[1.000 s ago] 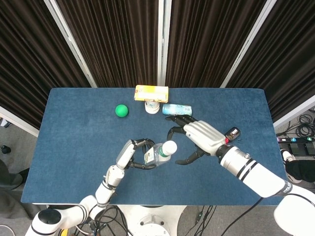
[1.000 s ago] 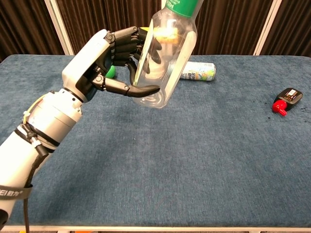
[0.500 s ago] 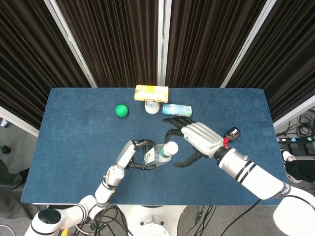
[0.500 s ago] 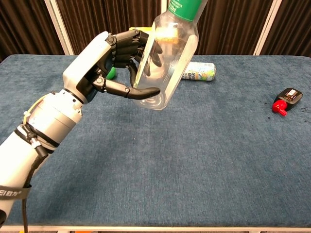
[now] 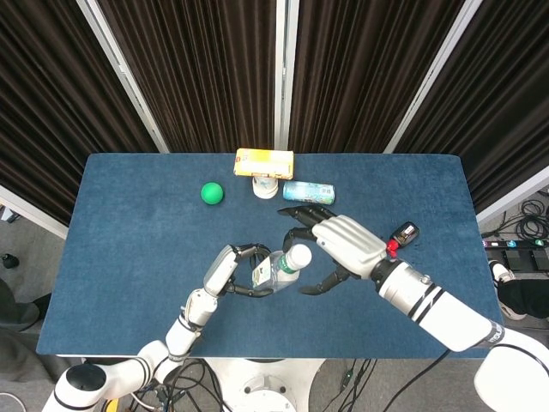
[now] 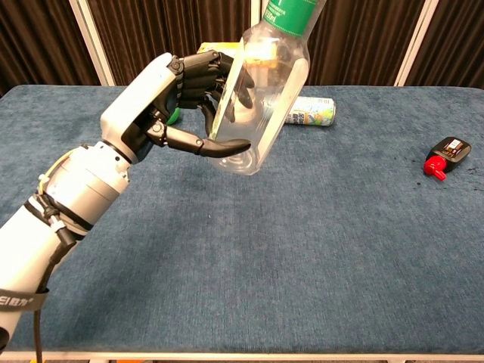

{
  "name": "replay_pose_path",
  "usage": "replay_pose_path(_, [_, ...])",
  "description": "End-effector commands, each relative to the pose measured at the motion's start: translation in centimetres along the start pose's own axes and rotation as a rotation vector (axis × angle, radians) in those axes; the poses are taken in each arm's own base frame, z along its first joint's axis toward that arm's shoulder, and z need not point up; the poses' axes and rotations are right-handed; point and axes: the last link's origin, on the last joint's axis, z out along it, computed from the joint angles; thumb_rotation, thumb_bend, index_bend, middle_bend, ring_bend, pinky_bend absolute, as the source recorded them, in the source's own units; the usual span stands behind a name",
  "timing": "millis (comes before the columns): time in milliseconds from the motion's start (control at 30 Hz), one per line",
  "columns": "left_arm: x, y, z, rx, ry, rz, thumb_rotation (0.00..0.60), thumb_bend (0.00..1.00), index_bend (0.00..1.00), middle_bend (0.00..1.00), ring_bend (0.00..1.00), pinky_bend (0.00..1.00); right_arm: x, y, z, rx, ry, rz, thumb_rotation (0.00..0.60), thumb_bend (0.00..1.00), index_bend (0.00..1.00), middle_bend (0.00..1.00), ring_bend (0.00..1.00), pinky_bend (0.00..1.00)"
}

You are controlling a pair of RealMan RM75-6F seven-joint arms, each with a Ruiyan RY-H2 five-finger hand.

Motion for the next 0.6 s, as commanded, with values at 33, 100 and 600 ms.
replay_pose_path(33, [0.0, 0.0, 0.0, -0.002, 0.000, 0.001, 0.600, 0.38, 0.56, 0.57, 0.50, 0.58, 0.3, 0.4, 0.0, -0.006, 0.024, 0.007, 0.547, 0.02, 0.38, 0.05, 0.00, 0.00])
replay_pose_path(100, [0.1, 0.1, 0.0, -0.006, 0.001, 0.002, 0.600, 0.38, 0.56, 0.57, 0.50, 0.58, 0.5, 0.8, 0.0, -0.021, 0.033, 0.011, 0.546, 0.02, 0.38, 0.05, 0.00, 0.00])
replay_pose_path(600, [0.2, 0.1, 0.2, -0.007, 0.003, 0.013, 0.600, 0.38, 0.56, 0.57, 0.50, 0.58, 0.2, 1.6, -0.4, -0.070, 0.007, -0.004, 0.546, 0.03, 0.38, 0.05, 0.00, 0.00])
